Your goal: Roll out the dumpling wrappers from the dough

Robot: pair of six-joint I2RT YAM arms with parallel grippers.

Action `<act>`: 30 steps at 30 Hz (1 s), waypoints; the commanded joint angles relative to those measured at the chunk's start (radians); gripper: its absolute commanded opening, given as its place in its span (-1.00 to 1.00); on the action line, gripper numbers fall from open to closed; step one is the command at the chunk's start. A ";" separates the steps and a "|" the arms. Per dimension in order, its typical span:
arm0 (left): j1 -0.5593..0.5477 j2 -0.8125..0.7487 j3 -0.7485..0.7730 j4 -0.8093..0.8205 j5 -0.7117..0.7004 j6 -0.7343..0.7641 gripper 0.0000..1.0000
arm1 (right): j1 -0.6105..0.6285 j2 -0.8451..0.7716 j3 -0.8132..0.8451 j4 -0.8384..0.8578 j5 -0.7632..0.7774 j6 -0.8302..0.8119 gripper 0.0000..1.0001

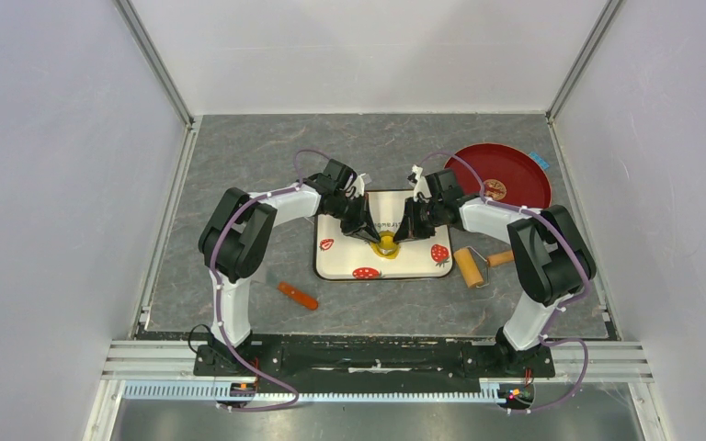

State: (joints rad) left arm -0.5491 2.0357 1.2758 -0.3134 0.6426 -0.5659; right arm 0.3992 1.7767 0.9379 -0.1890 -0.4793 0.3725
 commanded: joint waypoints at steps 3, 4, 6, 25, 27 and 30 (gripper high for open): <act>-0.032 0.152 -0.081 -0.055 -0.228 0.040 -0.96 | 0.062 0.160 -0.109 -0.102 0.201 -0.090 -1.00; -0.032 0.153 -0.081 -0.055 -0.227 0.040 -0.96 | 0.064 0.160 -0.108 -0.102 0.200 -0.089 -1.00; -0.032 0.152 -0.081 -0.055 -0.227 0.040 -0.96 | 0.066 0.161 -0.104 -0.102 0.199 -0.089 -1.00; -0.031 0.152 -0.076 -0.061 -0.222 0.044 -0.96 | 0.067 0.138 -0.070 -0.132 0.192 -0.098 -1.00; -0.031 0.153 -0.075 -0.064 -0.221 0.044 -0.96 | 0.068 0.130 -0.068 -0.133 0.192 -0.099 -1.00; -0.032 0.151 -0.074 -0.065 -0.214 0.043 -0.96 | 0.067 0.117 -0.063 -0.133 0.191 -0.098 -0.99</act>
State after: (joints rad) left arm -0.5453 2.0415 1.2762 -0.3092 0.6582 -0.5659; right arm 0.4156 1.7779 0.9520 -0.1993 -0.4450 0.3511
